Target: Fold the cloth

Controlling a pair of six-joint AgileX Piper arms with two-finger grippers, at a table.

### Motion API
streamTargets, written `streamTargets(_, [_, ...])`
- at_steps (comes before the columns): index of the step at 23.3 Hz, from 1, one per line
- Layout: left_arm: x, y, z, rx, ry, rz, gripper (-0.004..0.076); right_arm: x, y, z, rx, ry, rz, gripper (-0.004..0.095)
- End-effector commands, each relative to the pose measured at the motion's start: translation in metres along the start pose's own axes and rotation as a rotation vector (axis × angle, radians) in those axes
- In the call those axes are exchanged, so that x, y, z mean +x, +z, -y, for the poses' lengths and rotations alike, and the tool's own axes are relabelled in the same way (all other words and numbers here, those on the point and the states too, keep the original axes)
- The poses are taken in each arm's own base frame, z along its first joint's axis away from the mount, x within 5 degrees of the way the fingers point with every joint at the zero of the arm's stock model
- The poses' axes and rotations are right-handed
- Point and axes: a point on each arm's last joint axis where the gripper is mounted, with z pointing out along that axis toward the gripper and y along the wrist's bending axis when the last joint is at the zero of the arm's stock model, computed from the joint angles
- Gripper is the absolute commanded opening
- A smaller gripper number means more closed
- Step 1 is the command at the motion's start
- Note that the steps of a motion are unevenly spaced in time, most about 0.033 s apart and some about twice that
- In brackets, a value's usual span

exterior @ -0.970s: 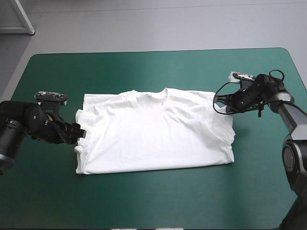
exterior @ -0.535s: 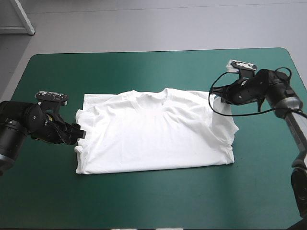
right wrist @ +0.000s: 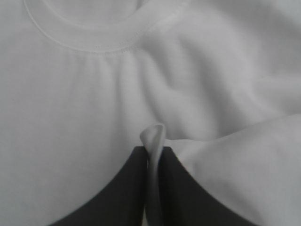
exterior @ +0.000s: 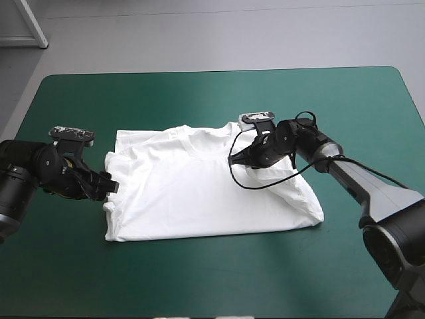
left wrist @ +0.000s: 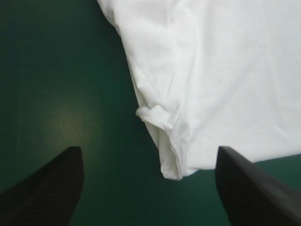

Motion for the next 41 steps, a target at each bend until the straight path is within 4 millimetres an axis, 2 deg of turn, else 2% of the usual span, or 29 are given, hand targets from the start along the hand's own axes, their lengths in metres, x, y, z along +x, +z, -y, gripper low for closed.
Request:
streamTargets(1, [-0.001, -0.012, 0.001, 0.002, 0.000, 0.053, 0.0566, -0.015, -0.025, -0.005, -0.001, -0.047, 0.128, 0.0336])
streamTargets(2, [-0.002, -0.013, 0.001, 0.002, 0.000, 0.058, 0.0566, -0.017, -0.029, -0.005, 0.006, -0.057, 0.134, 0.0456])
streamTargets(3, [-0.002, -0.013, 0.001, 0.001, 0.000, 0.062, 0.0566, -0.022, -0.042, -0.005, 0.027, -0.061, 0.143, 0.0678])
streamTargets(4, [-0.002, -0.013, 0.001, 0.002, -0.005, 0.063, 0.0566, -0.024, -0.052, -0.004, 0.043, -0.052, 0.145, 0.0759])
streamTargets(5, [-0.002, -0.013, 0.001, 0.003, -0.011, 0.063, 0.0566, -0.026, -0.072, -0.004, 0.074, -0.030, 0.139, 0.0839])
streamTargets(6, [-0.002, -0.013, 0.001, 0.005, -0.015, 0.058, 0.0566, -0.026, -0.085, -0.004, 0.100, -0.025, 0.133, 0.0848])
streamTargets(7, [0.000, -0.012, 0.001, 0.006, -0.029, 0.039, 0.0566, -0.022, -0.106, -0.003, 0.150, -0.028, 0.101, 0.0832])
streamTargets(9, [0.003, -0.012, 0.000, 0.000, -0.051, 0.002, 0.0566, -0.008, -0.132, -0.002, 0.202, -0.012, 0.021, 0.0804])
streamTargets(12, [0.004, -0.013, 0.000, -0.002, -0.075, 0.004, 0.0566, 0.013, -0.152, -0.002, 0.224, 0.017, -0.032, 0.0776])
streamTargets(13, [0.004, -0.013, 0.000, -0.002, -0.099, 0.004, 0.0566, 0.026, -0.159, -0.003, 0.208, 0.028, -0.037, 0.0765])
streamTargets(18, [0.011, -0.001, 0.002, 0.005, -0.128, -0.046, 0.0566, 0.069, -0.167, 0.005, 0.256, 0.058, -0.070, 0.0764])
streamTargets(22, [0.028, 0.027, 0.003, -0.002, -0.141, -0.144, 0.0566, 0.093, -0.167, 0.010, 0.277, 0.050, -0.089, 0.0763])
streamTargets(27, [0.040, 0.062, 0.006, 0.016, -0.157, -0.124, 0.0566, 0.111, -0.164, 0.014, 0.290, 0.045, -0.117, 0.0763])
streamTargets(30, [0.041, 0.087, 0.008, 0.026, -0.166, -0.159, 0.0566, 0.120, -0.157, 0.019, 0.316, 0.031, -0.142, 0.0763])
streamTargets(35, [0.039, 0.135, 0.030, 0.120, -0.144, -0.283, 0.0564, 0.137, -0.131, 0.028, 0.342, 0.010, -0.166, 0.0764])
streamTargets(37, [0.046, 0.146, 0.039, 0.124, -0.113, -0.324, 0.0519, 0.140, -0.124, 0.031, 0.358, 0.009, -0.147, 0.0763])
streamTargets(39, [0.048, 0.149, 0.046, 0.127, -0.098, -0.344, 0.0375, 0.140, -0.118, 0.033, 0.357, 0.005, -0.138, 0.0756])
streamTargets(40, [0.048, 0.149, 0.049, 0.128, -0.093, -0.347, 0.0242, 0.138, -0.111, 0.033, 0.351, 0.006, -0.145, 0.0735])
streamTargets(41, [0.048, 0.149, 0.049, 0.130, -0.095, -0.347, 0.0159, 0.136, -0.107, 0.034, 0.348, 0.006, -0.148, 0.0721])
